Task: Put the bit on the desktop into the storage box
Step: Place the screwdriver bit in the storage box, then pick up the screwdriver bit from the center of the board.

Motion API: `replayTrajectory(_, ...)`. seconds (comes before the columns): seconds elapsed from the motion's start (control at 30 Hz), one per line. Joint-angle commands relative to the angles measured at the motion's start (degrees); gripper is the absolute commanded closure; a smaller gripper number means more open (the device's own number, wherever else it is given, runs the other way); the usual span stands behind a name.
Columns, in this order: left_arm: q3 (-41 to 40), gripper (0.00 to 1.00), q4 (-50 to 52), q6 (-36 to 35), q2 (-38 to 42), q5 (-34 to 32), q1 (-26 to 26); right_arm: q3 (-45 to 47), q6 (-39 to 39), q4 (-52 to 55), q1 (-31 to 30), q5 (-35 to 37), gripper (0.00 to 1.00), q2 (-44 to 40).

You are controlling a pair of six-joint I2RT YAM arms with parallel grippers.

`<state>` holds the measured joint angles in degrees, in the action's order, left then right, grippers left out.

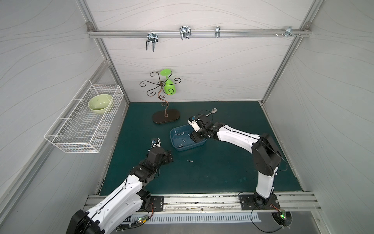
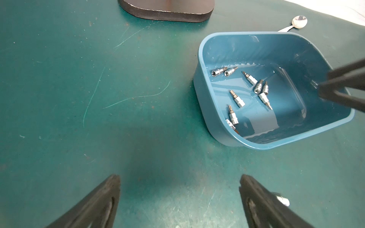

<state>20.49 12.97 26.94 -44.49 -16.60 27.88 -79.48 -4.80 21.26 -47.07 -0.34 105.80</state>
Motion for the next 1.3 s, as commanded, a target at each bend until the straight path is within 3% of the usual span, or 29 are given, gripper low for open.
replayTrajectory(0.0, 0.4, 0.03, -3.2, -0.7, -0.2, -0.9, -0.2, 4.1, 4.1, -0.4, -1.5, -4.8, 0.41, -6.7)
replayTrajectory(0.2, 0.5, 0.03, -3.5, -0.7, -1.3, -0.8, -0.2, 11.0, 8.5, 0.6, -6.6, -7.7, 0.37, -13.3)
replayTrajectory(0.4, 0.5, 0.03, -3.7, -0.5, -1.5, -1.1, -0.2, 15.0, 11.9, 0.9, -10.4, -10.7, 0.36, -14.7)
replayTrajectory(1.27, 0.3, 0.02, -2.2, -0.1, 1.0, -2.6, -0.1, 1.6, 4.8, 12.7, -12.9, -5.5, 0.46, 4.8)
